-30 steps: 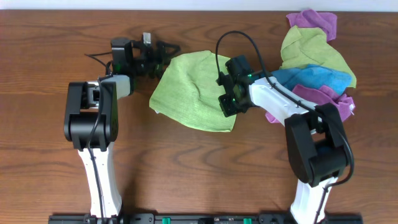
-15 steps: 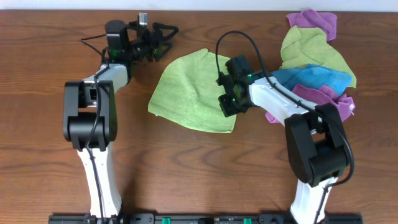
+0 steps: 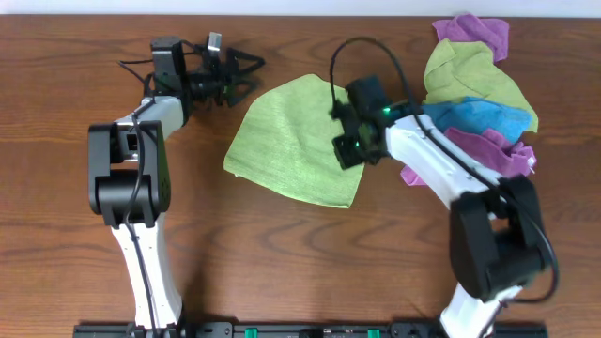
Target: Fold the cloth
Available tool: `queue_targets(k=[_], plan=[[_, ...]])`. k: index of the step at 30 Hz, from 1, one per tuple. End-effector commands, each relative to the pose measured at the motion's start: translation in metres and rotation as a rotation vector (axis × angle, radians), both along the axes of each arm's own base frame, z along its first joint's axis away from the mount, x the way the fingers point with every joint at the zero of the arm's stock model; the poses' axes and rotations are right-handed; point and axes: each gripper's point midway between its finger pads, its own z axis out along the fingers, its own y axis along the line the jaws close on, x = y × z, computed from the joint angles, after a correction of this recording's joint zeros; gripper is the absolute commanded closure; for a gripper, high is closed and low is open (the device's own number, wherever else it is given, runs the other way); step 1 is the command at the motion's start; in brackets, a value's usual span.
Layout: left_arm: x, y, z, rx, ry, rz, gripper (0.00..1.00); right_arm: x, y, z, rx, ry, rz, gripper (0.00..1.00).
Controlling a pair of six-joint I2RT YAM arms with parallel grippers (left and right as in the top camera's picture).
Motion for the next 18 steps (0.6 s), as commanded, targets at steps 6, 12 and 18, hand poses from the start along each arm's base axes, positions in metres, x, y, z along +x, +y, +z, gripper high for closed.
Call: queue_targets(k=[6, 12, 18], plan=[[0.007, 0.015, -0.001, 0.023, -0.065, 0.012, 0.02, 0.026, 0.072, 0.011, 0.133, -0.158, 0.058, 0.98], [0.003, 0.019, -0.022, 0.087, -0.014, 0.036, 0.04, 0.041, 0.081, -0.019, 0.163, -0.144, -0.010, 0.99], [-0.002, 0.018, -0.037, 0.134, 0.026, 0.040, 0.04, 0.039, 0.080, -0.037, 0.151, -0.111, -0.024, 0.98]])
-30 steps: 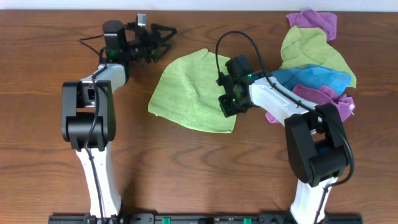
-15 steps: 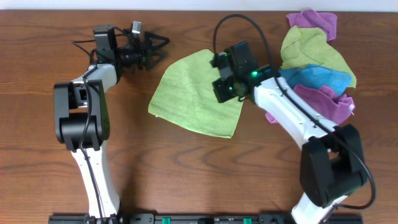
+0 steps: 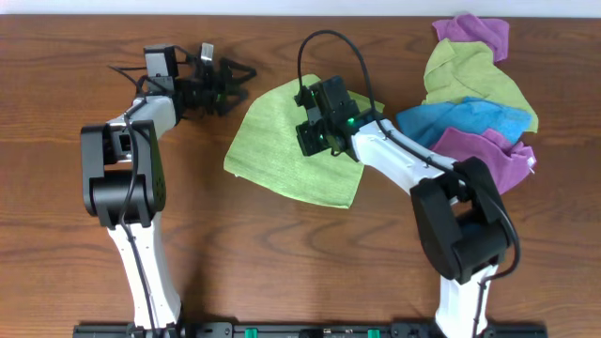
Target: Fold the cloth
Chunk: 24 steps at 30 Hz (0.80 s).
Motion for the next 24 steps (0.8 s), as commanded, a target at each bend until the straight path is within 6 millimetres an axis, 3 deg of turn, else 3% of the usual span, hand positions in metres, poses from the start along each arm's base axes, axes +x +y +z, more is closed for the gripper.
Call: queue_targets(k=[1, 11, 14, 18, 24], plan=[[0.004, 0.000, -0.007, 0.043, -0.037, -0.001, 0.04, -0.002, 0.001, -0.010, 0.006, 0.034, -0.028, 0.98], [-0.019, -0.015, -0.038, 0.155, 0.044, -0.048, 0.04, -0.027, 0.005, -0.040, -0.047, 0.137, -0.009, 0.98], [-0.021, -0.012, -0.044, 0.181, 0.062, -0.043, 0.04, -0.043, -0.003, -0.047, -0.095, 0.197, 0.014, 0.99], [-0.039, -0.011, -0.064, 0.267, 0.131, -0.067, 0.04, -0.061, -0.013, -0.053, -0.146, 0.263, 0.036, 0.98], [-0.062, -0.026, -0.076, 0.320, 0.180, -0.138, 0.04, -0.063, -0.014, -0.053, -0.150, 0.269, 0.040, 0.99]])
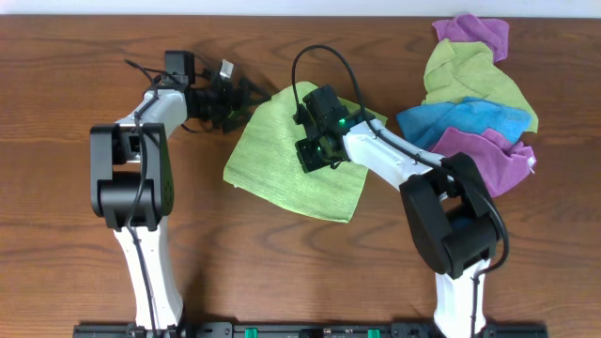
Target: Fold the cloth
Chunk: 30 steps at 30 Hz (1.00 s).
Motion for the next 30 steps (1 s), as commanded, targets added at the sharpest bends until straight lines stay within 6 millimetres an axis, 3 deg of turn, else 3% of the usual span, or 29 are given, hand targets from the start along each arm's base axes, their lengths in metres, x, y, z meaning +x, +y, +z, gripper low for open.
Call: queue_targets(k=[1, 13, 30], plan=[[-0.015, 0.000, -0.046, 0.150, 0.054, -0.012, 0.04, -0.020, -0.006, -0.022, -0.053, 0.060, 0.032, 0.98], [-0.017, -0.021, -0.051, 0.193, 0.033, -0.038, 0.05, -0.050, 0.007, -0.025, -0.088, 0.114, 0.112, 0.98], [0.012, -0.036, -0.022, 0.048, -0.057, 0.005, 0.05, -0.079, -0.014, -0.032, -0.176, 0.212, 0.167, 0.98]])
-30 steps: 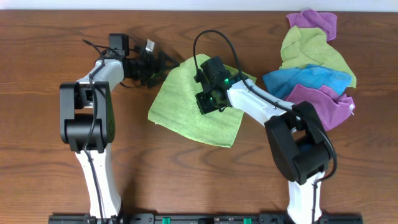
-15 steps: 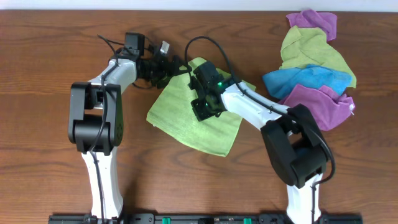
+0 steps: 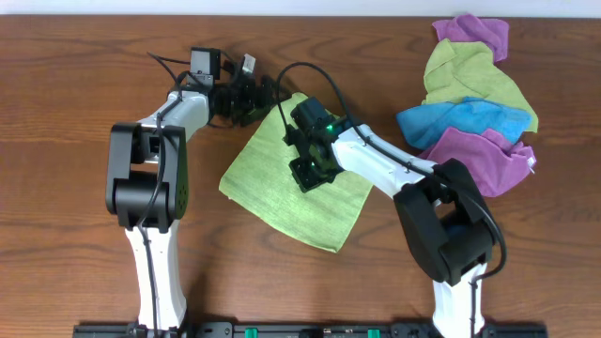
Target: Fold the cloth
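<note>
A lime-green cloth (image 3: 272,202) lies flat in the middle of the table, one corner pointing toward the front. My right gripper (image 3: 305,174) is down on its upper middle and looks shut on the fabric. At the cloth's far top corner my left gripper (image 3: 266,92) reaches in from the left with its fingers spread open. Whether it touches the corner is unclear.
A pile of other cloths (image 3: 474,89), purple, yellow-green and blue, lies at the back right. Black cables loop above both wrists. Bare wooden table (image 3: 84,235) shows on the left and along the front.
The left gripper has moved right to the cloth's top corner. The right gripper has shifted slightly toward the front left, and the cloth now reaches farther toward the front.
At first the right gripper was at the cloth's right side near the pile and the left gripper was well left of the cloth. The right gripper then stood over the cloth's middle. The cloth has since slid away from the pile toward the front, and the left gripper has closed in.
</note>
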Available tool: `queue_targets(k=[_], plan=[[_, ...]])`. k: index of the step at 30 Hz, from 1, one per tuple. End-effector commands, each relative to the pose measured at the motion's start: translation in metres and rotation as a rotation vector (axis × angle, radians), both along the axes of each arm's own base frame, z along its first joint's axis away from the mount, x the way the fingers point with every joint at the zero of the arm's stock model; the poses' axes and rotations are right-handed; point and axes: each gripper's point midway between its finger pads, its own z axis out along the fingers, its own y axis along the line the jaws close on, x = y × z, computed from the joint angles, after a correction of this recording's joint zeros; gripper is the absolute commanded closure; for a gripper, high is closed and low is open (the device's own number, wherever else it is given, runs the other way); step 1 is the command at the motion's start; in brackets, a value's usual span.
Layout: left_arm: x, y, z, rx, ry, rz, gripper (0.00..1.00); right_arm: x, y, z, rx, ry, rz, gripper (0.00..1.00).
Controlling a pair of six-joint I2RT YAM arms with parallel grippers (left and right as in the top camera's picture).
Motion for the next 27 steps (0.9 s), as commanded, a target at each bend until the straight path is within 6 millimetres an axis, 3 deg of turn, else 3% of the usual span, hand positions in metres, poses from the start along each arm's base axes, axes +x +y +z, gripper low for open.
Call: queue_targets(k=[1, 17, 23, 27], plan=[[-0.006, 0.000, -0.023, -0.006, 0.071, 0.020, 0.05, -0.030, -0.020, -0.032, -0.103, 0.087, 0.035, 0.98], [0.011, -0.010, 0.008, -0.138, -0.005, 0.011, 0.05, -0.049, -0.041, -0.038, -0.191, 0.147, 0.035, 0.99], [0.012, -0.010, 0.008, -0.133, -0.025, 0.003, 0.05, -0.050, -0.052, -0.038, -0.243, 0.148, 0.033, 0.99], [0.012, 0.004, 0.002, -0.112, -0.012, 0.020, 0.04, -0.040, -0.045, -0.019, -0.205, 0.093, 0.018, 0.98]])
